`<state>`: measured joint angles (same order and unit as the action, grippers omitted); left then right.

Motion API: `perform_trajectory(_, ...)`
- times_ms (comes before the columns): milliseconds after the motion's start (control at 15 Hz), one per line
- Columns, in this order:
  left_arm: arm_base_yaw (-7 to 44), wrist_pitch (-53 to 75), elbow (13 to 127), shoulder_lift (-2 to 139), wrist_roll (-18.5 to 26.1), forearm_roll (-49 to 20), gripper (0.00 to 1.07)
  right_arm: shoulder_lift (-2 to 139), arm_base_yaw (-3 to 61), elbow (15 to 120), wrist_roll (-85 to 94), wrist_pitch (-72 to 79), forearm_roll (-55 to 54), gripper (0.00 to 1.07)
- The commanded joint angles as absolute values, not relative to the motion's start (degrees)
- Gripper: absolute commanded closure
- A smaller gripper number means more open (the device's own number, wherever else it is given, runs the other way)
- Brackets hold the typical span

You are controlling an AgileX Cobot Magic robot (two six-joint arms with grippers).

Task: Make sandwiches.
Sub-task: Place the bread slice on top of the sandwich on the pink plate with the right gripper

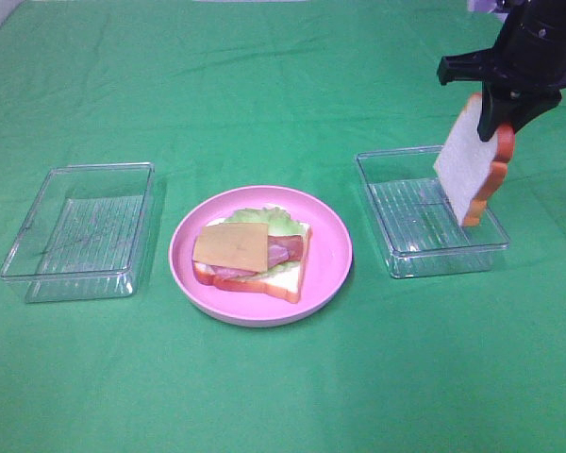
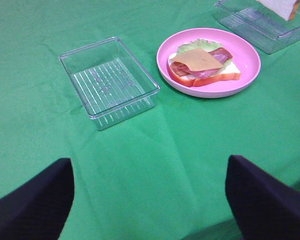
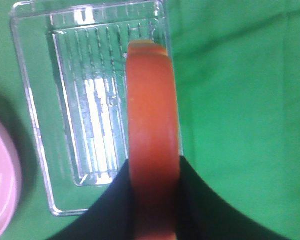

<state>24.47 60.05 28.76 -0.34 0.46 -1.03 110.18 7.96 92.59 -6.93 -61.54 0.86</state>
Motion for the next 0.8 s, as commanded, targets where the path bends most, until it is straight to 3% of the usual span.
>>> perform_trajectory(67, 24.5, 59.5, 28.6, -1.4, 0.0, -1.1, 0.27, 106.1, 7.8, 92.4, -2.8, -61.2, -7.8, 1.07)
perform_trajectory(333, 24.5, 59.5, 28.6, -1.4, 0.0, -1.1, 0.27, 105.0, 8.0, 89.6, 7.6, -60.3, -29.3, 1.07)
perform_trajectory(533, 24.5, 59.5, 28.6, -1.4, 0.0, -1.1, 0.27, 105.0, 8.0, 78.2, 20.9, -55.1, -52.3, 1.07)
perform_trajectory(600, 24.5, 59.5, 28.6, -1.4, 0.0, -1.1, 0.27, 105.0, 8.0, 78.2, 20.9, -55.1, -52.3, 1.07)
perform_trajectory(800, 24.5, 59.5, 28.6, -1.4, 0.0, -1.1, 0.27, 105.4, 9.7, 66.3, 35.2, -50.9, -71.6, 1.07)
